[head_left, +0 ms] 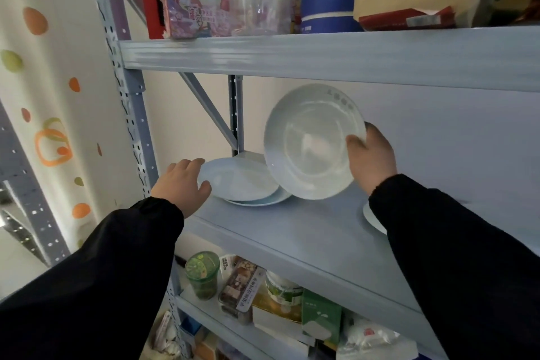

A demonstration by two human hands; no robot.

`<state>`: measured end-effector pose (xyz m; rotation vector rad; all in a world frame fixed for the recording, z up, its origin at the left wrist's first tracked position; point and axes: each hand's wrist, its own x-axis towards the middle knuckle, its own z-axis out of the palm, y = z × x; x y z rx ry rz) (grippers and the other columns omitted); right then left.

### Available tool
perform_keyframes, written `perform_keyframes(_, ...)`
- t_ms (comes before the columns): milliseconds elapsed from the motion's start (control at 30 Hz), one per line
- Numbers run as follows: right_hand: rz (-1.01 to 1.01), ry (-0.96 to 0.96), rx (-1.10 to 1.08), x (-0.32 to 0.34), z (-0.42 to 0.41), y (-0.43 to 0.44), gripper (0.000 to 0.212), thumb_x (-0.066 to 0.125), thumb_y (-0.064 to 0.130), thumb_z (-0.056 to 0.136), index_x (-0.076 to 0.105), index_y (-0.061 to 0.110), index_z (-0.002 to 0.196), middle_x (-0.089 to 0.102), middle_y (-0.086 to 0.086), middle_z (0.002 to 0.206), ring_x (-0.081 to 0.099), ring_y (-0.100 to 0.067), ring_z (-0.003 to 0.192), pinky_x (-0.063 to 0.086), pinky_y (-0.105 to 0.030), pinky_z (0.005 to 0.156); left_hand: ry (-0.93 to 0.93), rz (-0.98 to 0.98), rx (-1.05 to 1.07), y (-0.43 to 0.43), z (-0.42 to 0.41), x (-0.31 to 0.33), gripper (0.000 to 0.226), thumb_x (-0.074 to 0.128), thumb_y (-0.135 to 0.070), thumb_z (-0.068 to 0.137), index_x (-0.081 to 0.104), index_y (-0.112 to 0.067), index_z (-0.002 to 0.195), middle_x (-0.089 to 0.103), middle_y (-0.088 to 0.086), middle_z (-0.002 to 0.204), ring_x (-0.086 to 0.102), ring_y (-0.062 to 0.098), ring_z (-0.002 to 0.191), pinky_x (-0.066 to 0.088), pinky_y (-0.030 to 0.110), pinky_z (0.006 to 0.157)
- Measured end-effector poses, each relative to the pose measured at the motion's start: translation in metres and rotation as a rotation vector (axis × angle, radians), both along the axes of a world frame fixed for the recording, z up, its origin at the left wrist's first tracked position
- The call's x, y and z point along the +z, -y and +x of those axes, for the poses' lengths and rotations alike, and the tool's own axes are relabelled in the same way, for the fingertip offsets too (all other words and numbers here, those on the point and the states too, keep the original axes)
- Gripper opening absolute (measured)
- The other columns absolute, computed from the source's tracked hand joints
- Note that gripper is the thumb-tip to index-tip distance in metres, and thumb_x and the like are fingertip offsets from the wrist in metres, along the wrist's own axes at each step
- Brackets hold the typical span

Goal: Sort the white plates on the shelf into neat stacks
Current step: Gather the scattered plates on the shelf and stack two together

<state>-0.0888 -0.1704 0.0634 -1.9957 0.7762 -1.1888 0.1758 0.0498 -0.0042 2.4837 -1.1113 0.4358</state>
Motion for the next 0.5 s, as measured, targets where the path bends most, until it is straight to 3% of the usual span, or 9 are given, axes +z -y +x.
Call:
perform_keyframes(67, 0.223, 0.062, 0.027, -0.008, 0.023, 0.007, 0.023, 0.043, 0.014, 0.092, 0.062, 0.019, 0.104, 0.065, 0.001, 0.093, 0.063, -0.025, 0.092, 0.050, -0.028, 0.066, 0.039, 0.017, -0.015, -0.002, -0.001, 0.004, 0.059, 0.044, -0.037, 0.096, 0.032, -0.019, 0.151, 0.047, 0.006, 0.144, 0.040, 0.028, 0.132, 0.039, 0.040, 0.103)
perform_keyframes(167, 0.495, 0.170, 0.088, -0.020, 0.054, 0.011, 0.027, 0.043, 0.007, 0.085, 0.065, 0.022, 0.091, 0.069, -0.011, 0.099, 0.065, -0.036, 0.097, 0.059, -0.046, 0.078, 0.102, 0.045, -0.048, -0.003, -0.001, 0.009, 0.061, 0.043, -0.041, 0.097, 0.028, -0.021, 0.153, 0.046, 0.003, 0.147, 0.039, 0.025, 0.135, 0.037, 0.038, 0.107)
perform_keyframes(300, 0.803, 0.303, 0.163, -0.038, 0.085, 0.015, 0.038, 0.037, -0.006, 0.088, 0.059, 0.012, 0.114, 0.066, -0.014, 0.103, 0.064, -0.033, 0.093, 0.059, -0.038, 0.061, 0.183, 0.099, -0.086, -0.007, -0.003, 0.012, 0.063, 0.041, -0.044, 0.097, 0.025, -0.021, 0.154, 0.046, 0.002, 0.148, 0.037, 0.023, 0.137, 0.033, 0.035, 0.110)
perform_keyframes(500, 0.984, 0.342, 0.157, -0.069, 0.111, 0.015, 0.047, 0.036, -0.014, 0.088, 0.058, 0.007, 0.125, 0.065, -0.019, 0.114, 0.064, -0.040, 0.101, 0.060, -0.047, 0.067, 0.213, 0.110, -0.094, -0.014, -0.002, 0.003, 0.063, 0.043, -0.045, 0.096, 0.030, -0.022, 0.153, 0.051, 0.000, 0.144, 0.041, 0.021, 0.134, 0.035, 0.035, 0.109)
